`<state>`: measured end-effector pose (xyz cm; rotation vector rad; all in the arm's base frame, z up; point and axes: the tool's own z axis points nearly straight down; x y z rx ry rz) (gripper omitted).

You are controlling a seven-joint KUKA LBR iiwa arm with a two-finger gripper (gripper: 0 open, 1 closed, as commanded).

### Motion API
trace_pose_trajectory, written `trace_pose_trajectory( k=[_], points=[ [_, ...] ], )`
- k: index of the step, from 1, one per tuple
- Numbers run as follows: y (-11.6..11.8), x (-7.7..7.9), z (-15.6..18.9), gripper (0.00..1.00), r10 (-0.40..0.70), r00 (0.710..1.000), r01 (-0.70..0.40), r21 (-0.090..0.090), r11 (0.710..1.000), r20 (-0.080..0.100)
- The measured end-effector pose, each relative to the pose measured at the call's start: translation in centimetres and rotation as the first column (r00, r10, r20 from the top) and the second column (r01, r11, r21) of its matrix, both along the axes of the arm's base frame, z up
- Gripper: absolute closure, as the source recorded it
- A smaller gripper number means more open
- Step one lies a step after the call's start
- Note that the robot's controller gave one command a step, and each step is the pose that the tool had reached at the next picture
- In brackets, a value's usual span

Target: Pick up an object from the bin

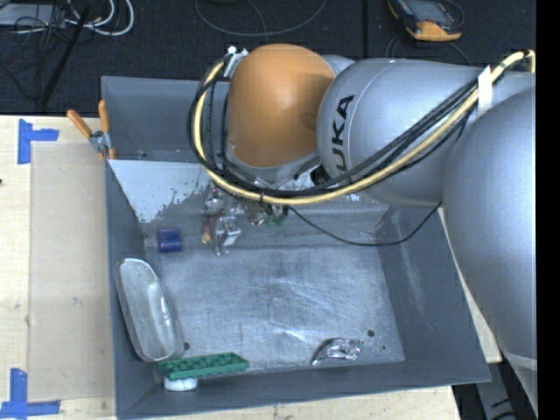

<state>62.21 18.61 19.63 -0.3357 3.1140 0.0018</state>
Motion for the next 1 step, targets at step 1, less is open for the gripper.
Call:
trace_pose_trajectory(
  k=[1],
  points=[
    [2.15,-2.44,10.02,1.0,0.285,0.959,-0.285,-0.001,0.959,-0.001]
  ],
)
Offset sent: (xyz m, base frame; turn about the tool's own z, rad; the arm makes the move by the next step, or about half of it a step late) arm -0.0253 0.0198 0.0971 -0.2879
